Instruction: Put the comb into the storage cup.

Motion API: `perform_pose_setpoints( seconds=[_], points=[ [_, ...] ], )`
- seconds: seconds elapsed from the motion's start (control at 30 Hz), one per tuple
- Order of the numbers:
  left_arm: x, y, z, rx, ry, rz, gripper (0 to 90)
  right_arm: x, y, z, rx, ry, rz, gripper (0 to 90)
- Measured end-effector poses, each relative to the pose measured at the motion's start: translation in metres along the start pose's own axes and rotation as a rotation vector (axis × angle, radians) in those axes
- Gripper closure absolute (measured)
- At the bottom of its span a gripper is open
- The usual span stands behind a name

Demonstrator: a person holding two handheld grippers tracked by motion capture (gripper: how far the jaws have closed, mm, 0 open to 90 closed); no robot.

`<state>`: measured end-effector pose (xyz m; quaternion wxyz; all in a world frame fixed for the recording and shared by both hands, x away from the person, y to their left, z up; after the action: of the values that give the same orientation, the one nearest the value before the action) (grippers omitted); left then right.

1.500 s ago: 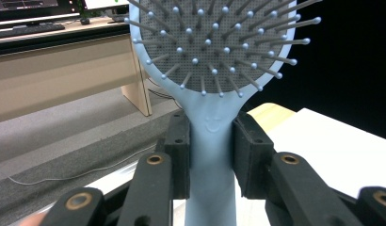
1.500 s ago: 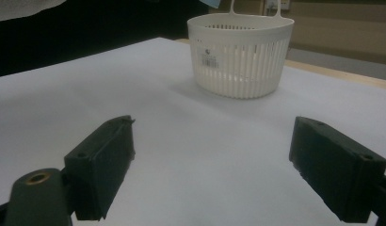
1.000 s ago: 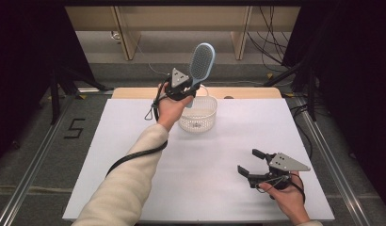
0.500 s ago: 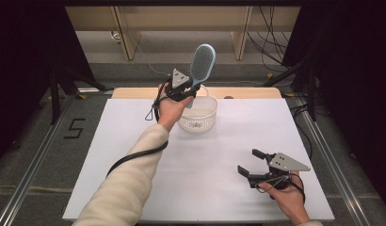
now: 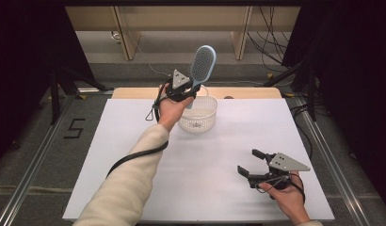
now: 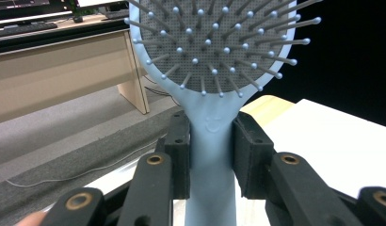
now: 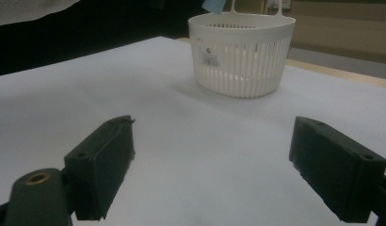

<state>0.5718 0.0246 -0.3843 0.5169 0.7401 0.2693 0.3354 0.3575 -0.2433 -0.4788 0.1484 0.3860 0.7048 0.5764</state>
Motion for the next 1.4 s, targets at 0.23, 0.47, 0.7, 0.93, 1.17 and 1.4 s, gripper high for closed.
perform_pose_setpoints(
  seconds=[0.23,0.47,0.7,0.93,1.17,1.4],
  points=[
    [0.0,-0.002,0.001,0.002,-0.005,-0.001,69.8,0.0,0.0,0.0,0.001,0.0,-0.001,15.3],
    [0.0,-0.006,0.003,0.006,-0.012,-0.007,69.8,0.0,0.0,0.0,0.0,0.0,-0.001,15.3],
    [0.0,-0.007,0.004,0.006,-0.016,-0.004,69.8,0.0,0.0,0.0,-0.001,0.001,0.001,15.3],
    [-0.001,-0.008,0.005,0.004,-0.025,-0.002,69.8,0.0,0.0,0.0,0.002,0.001,0.0,15.3],
    [-0.001,-0.011,0.006,0.007,-0.028,0.0,69.8,0.0,0.0,0.0,0.002,0.001,0.0,15.3],
    [-0.003,-0.014,0.007,0.013,-0.038,0.003,69.8,0.0,0.0,0.0,0.003,0.002,0.003,15.3]
  ],
)
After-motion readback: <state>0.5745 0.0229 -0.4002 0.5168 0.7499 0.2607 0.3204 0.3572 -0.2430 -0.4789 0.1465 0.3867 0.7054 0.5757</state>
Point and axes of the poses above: each handheld gripper's, and its own axes: z roughly forward along the jaws, y roughly out of its top, x roughly to its left, the point moved 4 cm from there along z, roughly forward along the jaws, and after that the axes turned 11 degrees about z, right-handed, at the moved point
